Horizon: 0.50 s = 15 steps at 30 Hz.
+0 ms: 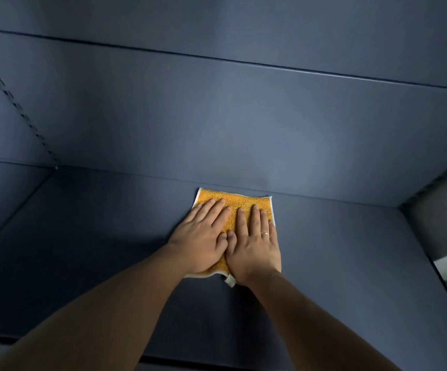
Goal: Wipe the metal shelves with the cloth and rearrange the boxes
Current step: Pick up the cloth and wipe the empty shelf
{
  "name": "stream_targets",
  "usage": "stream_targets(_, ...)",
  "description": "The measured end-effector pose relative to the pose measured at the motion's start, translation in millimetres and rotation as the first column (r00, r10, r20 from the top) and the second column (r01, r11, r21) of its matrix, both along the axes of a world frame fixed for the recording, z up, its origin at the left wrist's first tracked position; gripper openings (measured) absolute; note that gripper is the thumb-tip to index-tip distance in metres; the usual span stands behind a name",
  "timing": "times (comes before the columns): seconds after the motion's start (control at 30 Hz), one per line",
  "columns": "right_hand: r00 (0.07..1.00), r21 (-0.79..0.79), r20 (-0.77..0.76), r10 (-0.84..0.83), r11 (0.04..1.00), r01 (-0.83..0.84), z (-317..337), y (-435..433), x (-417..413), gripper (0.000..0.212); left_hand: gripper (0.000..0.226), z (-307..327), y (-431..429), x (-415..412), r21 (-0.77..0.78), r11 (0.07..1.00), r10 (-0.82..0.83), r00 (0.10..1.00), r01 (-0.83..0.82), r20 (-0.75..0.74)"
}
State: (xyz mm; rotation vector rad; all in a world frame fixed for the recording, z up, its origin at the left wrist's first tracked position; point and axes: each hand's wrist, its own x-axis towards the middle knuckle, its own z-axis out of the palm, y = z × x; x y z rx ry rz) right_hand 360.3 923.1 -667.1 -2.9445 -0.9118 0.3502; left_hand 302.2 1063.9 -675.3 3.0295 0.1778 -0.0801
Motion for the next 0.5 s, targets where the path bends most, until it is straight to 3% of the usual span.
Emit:
stream_targets(0.23,1.0,0.019,0.008,0.008,1.0,-0.008,-1.5,21.1,35.7,0.066,0.083,-1.9,25.2,37.0,0.0,1.0,-0.016,1.0,0.016,-0.001)
stream_targets(0.37,1.0,-0.002,0.021,-0.015,1.0,0.015,-3.2,32.4,36.1,0.067,0.064,-0.3,33.3,39.7,0.011,0.999,-0.036,0.999,0.036,-0.008)
stream_targets(0.5,1.0,-0.012,0.025,-0.007,1.0,0.007,-1.0,50.1,29.0,0.067,0.062,0.5,48.0,30.6,0.014,1.0,-0.008,1.0,0.008,-0.005)
